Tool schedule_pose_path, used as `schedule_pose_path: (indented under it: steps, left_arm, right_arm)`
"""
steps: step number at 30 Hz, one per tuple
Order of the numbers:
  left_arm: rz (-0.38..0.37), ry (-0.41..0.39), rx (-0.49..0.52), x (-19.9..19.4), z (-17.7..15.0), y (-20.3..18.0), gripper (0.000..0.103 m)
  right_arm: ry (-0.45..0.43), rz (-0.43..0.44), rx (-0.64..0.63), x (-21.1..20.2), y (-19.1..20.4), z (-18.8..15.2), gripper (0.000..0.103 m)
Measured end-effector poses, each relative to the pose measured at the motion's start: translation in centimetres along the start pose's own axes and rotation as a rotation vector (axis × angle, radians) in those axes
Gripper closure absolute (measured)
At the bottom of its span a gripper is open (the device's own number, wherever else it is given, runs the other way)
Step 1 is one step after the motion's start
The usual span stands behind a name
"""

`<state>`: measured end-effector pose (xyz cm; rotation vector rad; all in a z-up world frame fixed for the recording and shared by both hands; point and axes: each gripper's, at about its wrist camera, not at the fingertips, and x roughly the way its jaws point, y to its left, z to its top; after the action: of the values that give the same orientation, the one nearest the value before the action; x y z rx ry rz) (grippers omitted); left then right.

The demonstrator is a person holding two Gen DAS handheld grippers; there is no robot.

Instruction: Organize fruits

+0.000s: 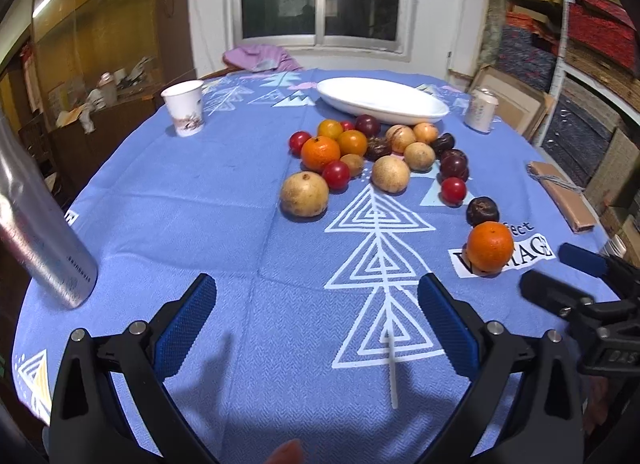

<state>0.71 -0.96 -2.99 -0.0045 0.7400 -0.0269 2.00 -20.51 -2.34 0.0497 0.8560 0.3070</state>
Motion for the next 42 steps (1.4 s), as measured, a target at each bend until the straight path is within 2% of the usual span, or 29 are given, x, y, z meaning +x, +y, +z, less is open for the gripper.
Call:
schedule_pose_path:
  steps: [5,10,12,13,15,21,24,25,26,27,28,31,34,35,36,38,42]
  left_arm:
    - [-0.017,-0.098,0.052,-0.1,-0.2,0.6,0.004]
    - [-0.027,-0.031,0.124,2.0,1.0,0.7,0.004]
    - [-0.047,0.006,0.112,3.2,1.6,1.2,0.004]
    - [-0.063,0.032,0.103,4.0,2.0,1.5,0.004]
    - [-0.097,0.072,0.095,5.3,3.0,1.9,0.004]
    - [-0.165,0.132,0.091,8.7,5.3,2.4,0.004]
    - [-0.164,0.145,0.109,10.0,6.0,1.9,0.006]
    - [-0.164,0.150,0.119,10.5,6.3,1.8,0.012]
    - [-0.166,0.160,0.125,11.1,6.5,1.7,0.028]
    - [-0.175,0.178,0.127,11.7,6.7,1.7,0.036]
    - [-0.167,0.190,0.126,12.4,6.9,1.8,0.039]
    - [-0.158,0.210,0.128,13.8,7.0,1.9,0.045]
    - [-0.146,0.212,0.137,14.4,6.9,1.8,0.045]
    - [-0.136,0.206,0.145,14.5,6.9,1.7,0.047]
    - [-0.128,0.203,0.146,14.6,7.0,1.6,0.049]
    - [-0.114,0.191,0.145,14.8,7.1,1.6,0.057]
    - [-0.124,0.185,0.130,14.7,7.1,2.0,0.058]
  right_arm:
    - [0.000,-0.003,-0.015,1.6,-1.7,0.1,0.003]
    - [0.090,0.082,-0.025,3.2,-1.7,0.5,0.006]
    - [0.090,0.064,-0.065,3.2,-1.1,0.9,0.033]
    - [0.091,0.070,-0.072,3.2,-1.0,1.1,0.036]
    - [0.115,0.089,-0.073,3.5,-1.0,1.7,0.038]
    - [0.127,0.057,-0.085,4.9,-1.2,2.5,0.038]
    - [0.132,0.062,-0.084,5.7,-1.3,2.7,0.037]
    - [0.137,0.068,-0.078,6.0,-1.4,2.8,0.037]
    - [0.146,0.078,-0.070,6.3,-1.6,2.9,0.037]
    - [0.149,0.083,-0.066,6.5,-1.7,2.9,0.037]
    - [0.144,0.086,-0.067,6.5,-1.6,2.9,0.037]
    - [0.143,0.092,-0.070,6.5,-1.6,2.9,0.038]
    - [0.138,0.087,-0.080,6.5,-1.5,2.8,0.041]
    - [0.136,0.088,-0.082,6.5,-1.4,2.8,0.051]
    - [0.135,0.094,-0.083,6.5,-1.4,2.8,0.056]
    - [0.131,0.103,-0.083,6.4,-1.4,2.7,0.056]
    - [0.125,0.127,-0.068,6.3,-1.6,2.5,0.056]
